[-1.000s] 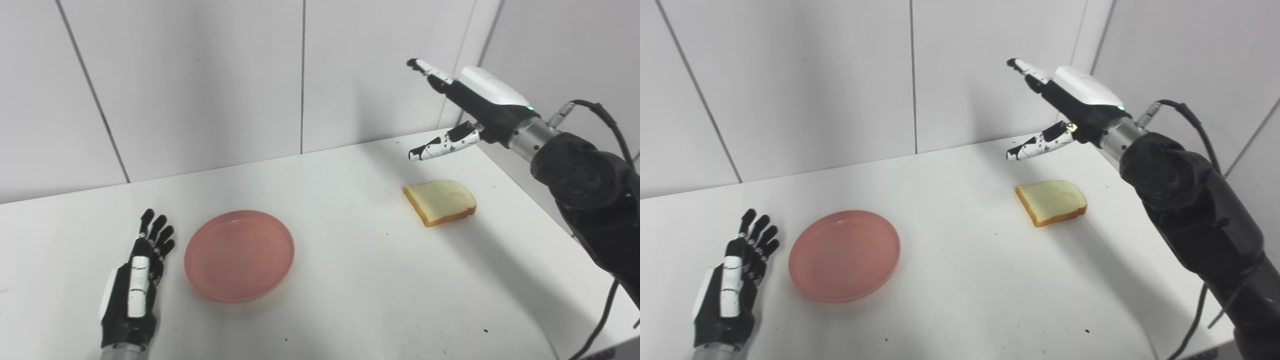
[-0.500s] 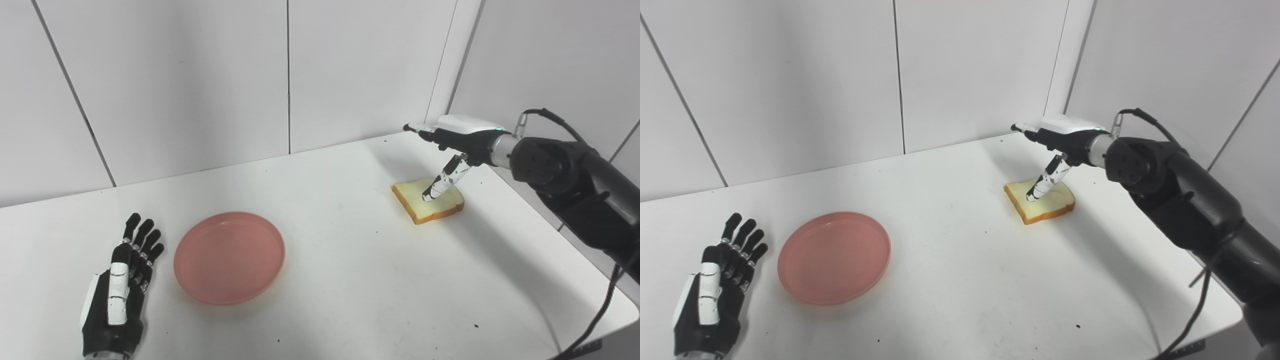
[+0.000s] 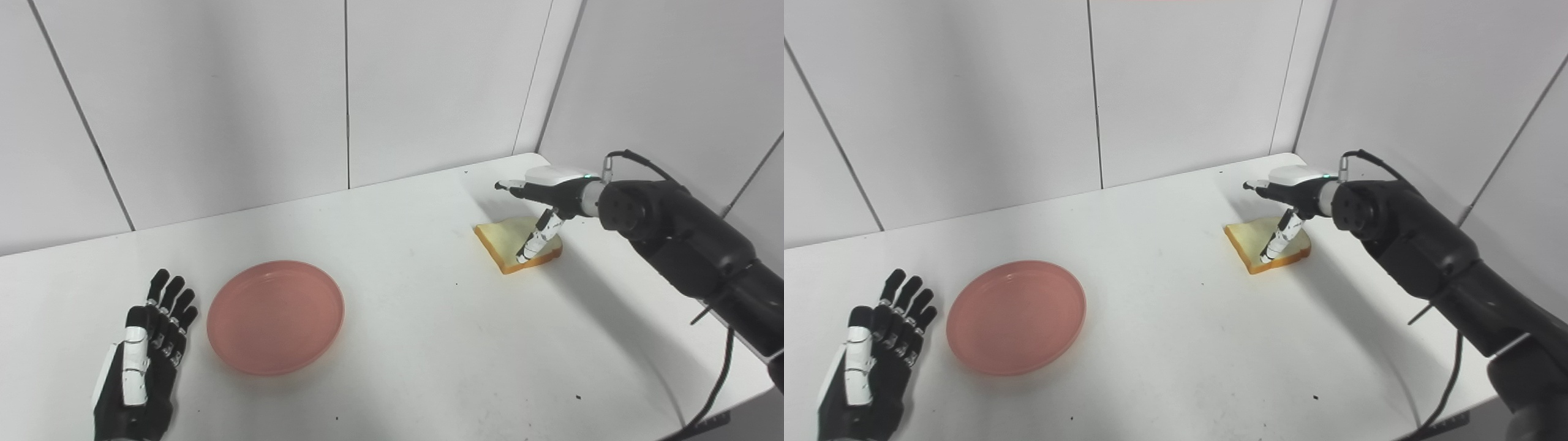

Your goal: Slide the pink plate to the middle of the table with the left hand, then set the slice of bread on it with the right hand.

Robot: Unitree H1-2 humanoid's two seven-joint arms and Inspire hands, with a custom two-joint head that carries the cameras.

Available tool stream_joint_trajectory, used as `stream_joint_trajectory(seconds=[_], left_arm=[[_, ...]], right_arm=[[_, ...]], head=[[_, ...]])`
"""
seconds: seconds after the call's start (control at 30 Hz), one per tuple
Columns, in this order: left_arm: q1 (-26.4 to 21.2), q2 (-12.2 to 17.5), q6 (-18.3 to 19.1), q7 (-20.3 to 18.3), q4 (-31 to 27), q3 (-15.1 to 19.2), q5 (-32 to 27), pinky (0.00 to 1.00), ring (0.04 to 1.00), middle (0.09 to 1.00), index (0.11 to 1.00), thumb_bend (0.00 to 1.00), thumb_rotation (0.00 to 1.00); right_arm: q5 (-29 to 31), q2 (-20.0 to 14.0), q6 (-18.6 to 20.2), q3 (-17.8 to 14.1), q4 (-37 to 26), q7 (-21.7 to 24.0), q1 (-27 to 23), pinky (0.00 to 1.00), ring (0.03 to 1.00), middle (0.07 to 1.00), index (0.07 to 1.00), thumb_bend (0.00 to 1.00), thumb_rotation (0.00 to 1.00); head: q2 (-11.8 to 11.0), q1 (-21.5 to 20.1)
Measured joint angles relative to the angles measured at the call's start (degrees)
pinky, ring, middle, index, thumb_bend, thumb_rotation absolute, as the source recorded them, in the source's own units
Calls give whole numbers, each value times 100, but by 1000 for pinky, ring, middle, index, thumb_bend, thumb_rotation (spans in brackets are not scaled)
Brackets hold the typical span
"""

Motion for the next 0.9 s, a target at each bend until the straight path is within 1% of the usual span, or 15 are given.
stream_joint_trajectory(seconds=[0.13,0.2,0.3,0.37,0.4,0.53,0.57,0.63,0.77,0.87,0.9], left_arm=[[7,0,24,3,-94,8,8,993,976,992,981,700,941],[24,2,50,9,-109,4,16,999,980,997,988,696,944],[58,2,96,10,-120,1,19,1000,982,998,990,693,943],[64,2,124,8,-128,-4,16,1000,985,1000,998,687,931],[63,2,125,6,-133,-4,15,1000,986,1000,1000,689,934],[64,2,125,1,-138,-2,12,995,976,995,990,695,929],[67,2,125,1,-143,1,13,996,975,994,987,699,927],[69,4,124,1,-176,2,13,1000,977,996,987,700,921],[77,2,125,1,-293,7,-17,1000,977,995,988,700,909],[83,4,125,0,-298,8,-38,1000,982,999,997,713,906],[89,5,125,-5,-298,8,-43,1000,987,1000,999,717,903]], right_arm=[[-268,31,-309,46,138,-209,-3,939,1000,1000,1000,1000,419],[-361,53,-414,54,222,-221,-20,937,1000,1000,1000,1000,435],[-493,106,-435,91,304,-209,-22,958,1000,1000,1000,1000,432],[-646,114,-506,192,306,-195,-33,964,1000,1000,1000,1000,449],[-712,114,-540,237,308,-192,-41,986,1000,1000,1000,1000,486],[-1210,112,-900,517,507,-212,-160,1000,1000,1000,1000,1000,525],[-1330,112,-974,596,548,-221,-200,1000,1000,1000,1000,1000,516],[-1514,113,-1096,656,611,-214,-267,1000,1000,1000,1000,1000,477],[-1768,113,-1111,719,611,-133,-364,1000,1000,1000,1000,1000,448],[-1909,127,-1112,771,656,-23,-423,1000,1000,1000,1000,1000,448],[-1931,140,-1117,776,690,-3,-436,1000,1000,1000,1000,1000,469]], head=[[26,17],[61,26],[70,26],[70,35],[70,35],[88,35],[97,35],[114,35],[123,35],[132,35],[141,35]])
